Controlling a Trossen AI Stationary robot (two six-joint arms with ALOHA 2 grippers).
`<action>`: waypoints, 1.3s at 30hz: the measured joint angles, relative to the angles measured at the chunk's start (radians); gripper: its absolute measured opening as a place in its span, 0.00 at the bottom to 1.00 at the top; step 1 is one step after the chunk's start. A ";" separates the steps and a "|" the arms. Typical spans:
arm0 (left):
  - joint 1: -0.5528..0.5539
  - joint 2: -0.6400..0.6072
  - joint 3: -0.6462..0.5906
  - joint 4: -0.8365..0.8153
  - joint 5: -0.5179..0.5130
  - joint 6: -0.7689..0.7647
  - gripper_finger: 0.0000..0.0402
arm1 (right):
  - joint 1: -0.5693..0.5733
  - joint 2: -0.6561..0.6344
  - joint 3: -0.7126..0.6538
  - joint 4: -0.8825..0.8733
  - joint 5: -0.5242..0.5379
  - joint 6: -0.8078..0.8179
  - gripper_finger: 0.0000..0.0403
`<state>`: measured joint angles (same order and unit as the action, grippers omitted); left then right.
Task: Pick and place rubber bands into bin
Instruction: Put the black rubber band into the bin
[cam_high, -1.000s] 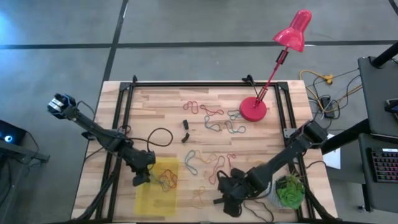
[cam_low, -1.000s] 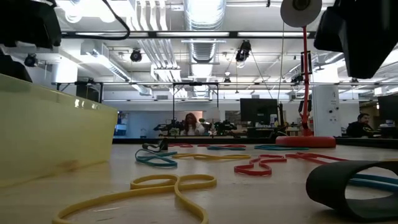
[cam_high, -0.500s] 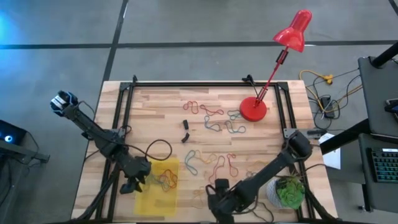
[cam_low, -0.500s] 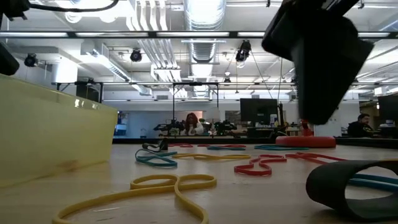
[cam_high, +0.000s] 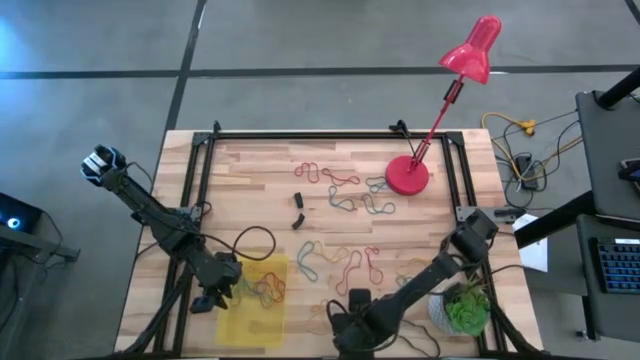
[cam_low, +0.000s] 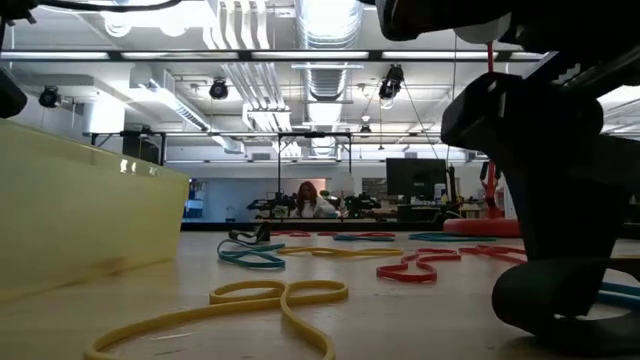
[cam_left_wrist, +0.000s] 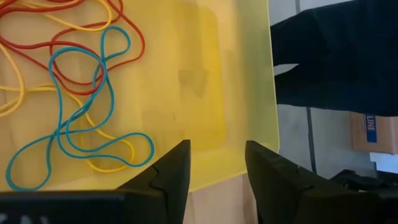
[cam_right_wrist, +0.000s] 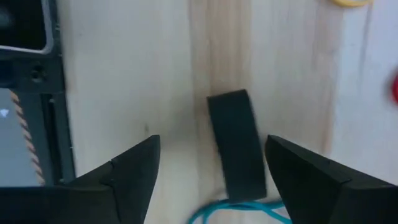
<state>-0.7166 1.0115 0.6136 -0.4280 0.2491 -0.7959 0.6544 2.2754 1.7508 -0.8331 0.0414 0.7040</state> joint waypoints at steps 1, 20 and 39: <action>0.000 0.000 0.000 0.000 0.002 0.000 0.34 | 0.000 0.004 0.007 0.002 -0.006 0.001 0.67; -0.026 -0.030 0.000 -0.030 -0.007 0.000 0.34 | -0.063 0.009 0.051 -0.165 -0.003 0.062 0.04; -0.050 -0.099 0.413 -0.560 -0.398 0.151 0.34 | -0.340 -0.041 0.410 -0.059 0.118 -0.116 0.03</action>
<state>-0.7671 0.9124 1.0269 -0.9878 -0.1488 -0.6447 0.3146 2.2344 2.1607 -0.8922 0.1592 0.5884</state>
